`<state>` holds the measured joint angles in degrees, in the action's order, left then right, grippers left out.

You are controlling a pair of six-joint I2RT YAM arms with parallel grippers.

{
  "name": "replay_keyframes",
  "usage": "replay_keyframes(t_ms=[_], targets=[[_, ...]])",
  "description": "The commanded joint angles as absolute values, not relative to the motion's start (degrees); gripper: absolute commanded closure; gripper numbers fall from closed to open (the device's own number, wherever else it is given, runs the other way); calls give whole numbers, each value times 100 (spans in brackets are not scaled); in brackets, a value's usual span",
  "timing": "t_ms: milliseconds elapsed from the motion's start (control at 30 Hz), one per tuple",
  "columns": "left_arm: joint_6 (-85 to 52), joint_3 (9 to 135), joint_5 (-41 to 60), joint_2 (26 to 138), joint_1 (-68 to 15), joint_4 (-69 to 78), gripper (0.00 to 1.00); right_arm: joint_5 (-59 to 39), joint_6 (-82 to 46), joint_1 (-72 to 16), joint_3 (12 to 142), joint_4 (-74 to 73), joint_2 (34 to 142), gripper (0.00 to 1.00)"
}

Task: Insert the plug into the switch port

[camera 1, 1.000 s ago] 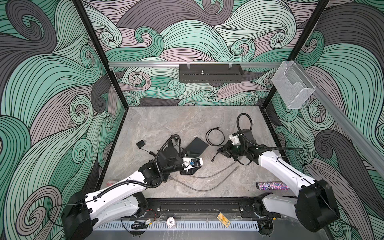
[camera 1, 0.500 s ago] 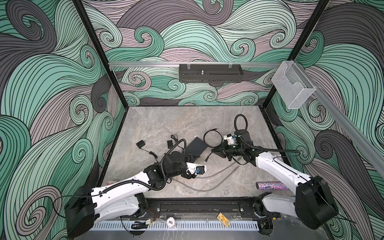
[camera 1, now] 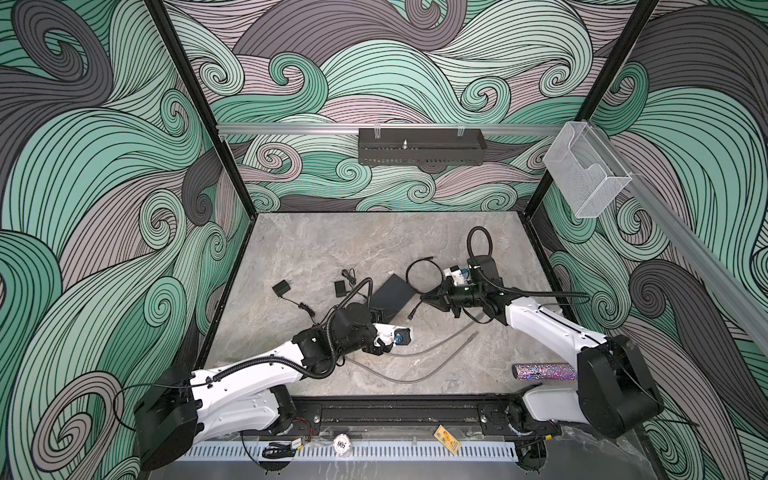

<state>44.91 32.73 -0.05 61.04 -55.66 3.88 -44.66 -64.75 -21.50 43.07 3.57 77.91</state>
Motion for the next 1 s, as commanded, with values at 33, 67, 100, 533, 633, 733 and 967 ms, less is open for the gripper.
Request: replay_keyframes(t_ms=[33,67,100,533,633,733,967], targets=[[4430,3296,57,6129,-5583,414,42,-4597,-6368,-2113,4447,148,7579,100],[4421,3277,119,6119,-5587,429,43,-4620,-6424,-2116,4447,112,7569,100],[4421,3245,140,6111,-5584,473,43,-4649,-6502,-2116,4447,48,7557,100],[4043,3181,-300,6207,-5596,986,43,-4964,-7795,-2153,3994,-988,7311,100],[3603,3210,-454,6188,-5598,1219,42,-4977,-7870,-2153,3912,-1098,7231,100],[3140,3287,-892,6259,-5599,1402,42,-4998,-7948,-2169,3873,-1173,7177,100],[3100,3296,-656,6578,-5616,1986,44,-5042,-8173,-2167,3825,-1355,7243,100]])
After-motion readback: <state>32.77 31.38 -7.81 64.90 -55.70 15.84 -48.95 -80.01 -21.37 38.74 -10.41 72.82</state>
